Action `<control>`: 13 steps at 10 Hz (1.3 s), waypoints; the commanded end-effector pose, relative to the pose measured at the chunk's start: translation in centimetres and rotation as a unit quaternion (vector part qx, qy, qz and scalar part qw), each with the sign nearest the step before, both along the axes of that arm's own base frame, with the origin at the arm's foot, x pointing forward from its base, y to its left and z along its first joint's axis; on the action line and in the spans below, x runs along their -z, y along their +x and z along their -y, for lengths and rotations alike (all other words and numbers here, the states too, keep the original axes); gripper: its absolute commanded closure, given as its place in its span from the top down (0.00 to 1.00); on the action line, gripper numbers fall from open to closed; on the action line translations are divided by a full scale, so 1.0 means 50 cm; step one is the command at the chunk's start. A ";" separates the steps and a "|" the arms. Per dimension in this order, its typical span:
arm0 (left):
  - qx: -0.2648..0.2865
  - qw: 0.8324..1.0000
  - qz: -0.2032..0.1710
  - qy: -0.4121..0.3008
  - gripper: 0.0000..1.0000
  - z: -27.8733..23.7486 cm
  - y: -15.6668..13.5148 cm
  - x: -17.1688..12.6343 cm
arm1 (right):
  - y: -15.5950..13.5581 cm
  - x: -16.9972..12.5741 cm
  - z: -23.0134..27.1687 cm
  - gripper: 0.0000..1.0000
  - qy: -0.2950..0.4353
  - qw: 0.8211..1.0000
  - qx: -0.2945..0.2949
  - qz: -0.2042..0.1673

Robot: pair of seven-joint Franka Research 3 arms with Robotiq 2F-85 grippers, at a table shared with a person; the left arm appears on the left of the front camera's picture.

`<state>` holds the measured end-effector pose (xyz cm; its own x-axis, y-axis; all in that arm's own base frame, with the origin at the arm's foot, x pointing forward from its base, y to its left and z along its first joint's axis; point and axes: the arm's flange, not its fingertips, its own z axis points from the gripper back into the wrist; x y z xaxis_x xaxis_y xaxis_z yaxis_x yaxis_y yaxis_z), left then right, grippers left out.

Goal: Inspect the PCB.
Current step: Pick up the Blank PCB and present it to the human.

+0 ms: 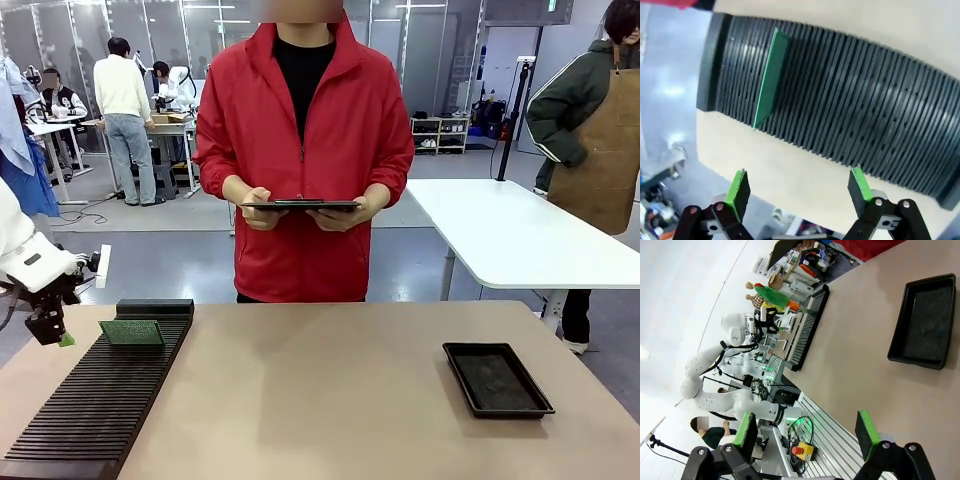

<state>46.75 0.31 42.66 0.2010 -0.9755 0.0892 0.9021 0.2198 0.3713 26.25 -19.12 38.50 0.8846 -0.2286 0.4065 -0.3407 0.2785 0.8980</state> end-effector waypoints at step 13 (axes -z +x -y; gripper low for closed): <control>0.091 0.994 -0.061 -0.005 1.00 0.001 0.200 0.112 | 0.001 -0.002 0.001 1.00 0.004 1.000 0.000 0.005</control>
